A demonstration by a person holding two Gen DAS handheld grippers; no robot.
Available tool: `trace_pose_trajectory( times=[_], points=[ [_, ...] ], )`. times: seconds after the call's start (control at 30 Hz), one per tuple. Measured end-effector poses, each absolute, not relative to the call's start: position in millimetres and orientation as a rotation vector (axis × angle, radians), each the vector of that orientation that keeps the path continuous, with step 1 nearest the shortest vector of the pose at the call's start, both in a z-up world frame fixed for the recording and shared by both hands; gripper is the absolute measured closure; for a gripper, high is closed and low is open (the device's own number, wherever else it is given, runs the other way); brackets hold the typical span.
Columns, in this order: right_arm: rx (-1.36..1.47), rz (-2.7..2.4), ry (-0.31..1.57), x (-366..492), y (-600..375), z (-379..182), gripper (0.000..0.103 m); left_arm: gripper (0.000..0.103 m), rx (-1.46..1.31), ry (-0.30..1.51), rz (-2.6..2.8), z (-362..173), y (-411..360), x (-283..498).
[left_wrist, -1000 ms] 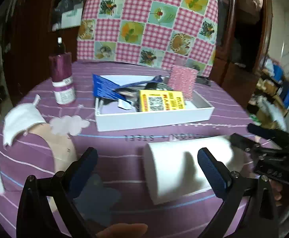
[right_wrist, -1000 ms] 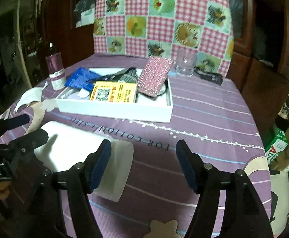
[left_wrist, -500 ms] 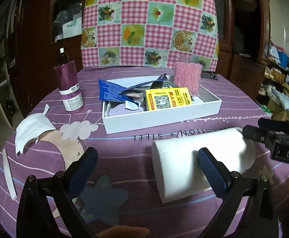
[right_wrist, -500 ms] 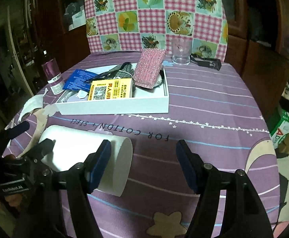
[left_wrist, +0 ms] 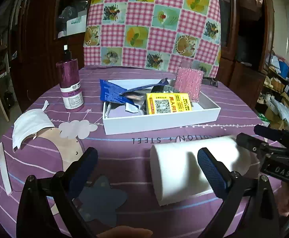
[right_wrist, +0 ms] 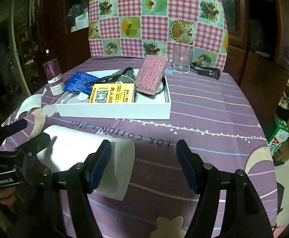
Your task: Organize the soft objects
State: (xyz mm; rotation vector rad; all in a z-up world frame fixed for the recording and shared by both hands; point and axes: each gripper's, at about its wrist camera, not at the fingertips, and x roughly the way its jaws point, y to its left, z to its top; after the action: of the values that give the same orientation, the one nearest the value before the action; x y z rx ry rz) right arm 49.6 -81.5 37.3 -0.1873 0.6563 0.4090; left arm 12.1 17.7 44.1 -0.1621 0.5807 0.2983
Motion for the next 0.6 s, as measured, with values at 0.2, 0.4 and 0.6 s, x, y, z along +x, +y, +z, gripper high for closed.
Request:
trace_pose_trajectory(
  times=[0.2, 0.4, 0.6],
  points=[
    [-0.215, 0.396, 0.612, 47.2, -77.5, 34.6, 0.034, 0.001, -0.121, 0.610, 0.307, 37.5, 10.3, 16.8],
    [-0.193, 0.402, 0.622, 48.0, -79.3, 34.1, 0.034, 0.001, -0.127, 0.615, 0.302, 36.8, 11.2, 17.3],
    [-0.196, 0.405, 0.606, 46.8, -79.9, 33.1, 0.034, 0.000, -0.131, 0.617, 0.302, 36.4, 12.9, 17.3]
  ],
)
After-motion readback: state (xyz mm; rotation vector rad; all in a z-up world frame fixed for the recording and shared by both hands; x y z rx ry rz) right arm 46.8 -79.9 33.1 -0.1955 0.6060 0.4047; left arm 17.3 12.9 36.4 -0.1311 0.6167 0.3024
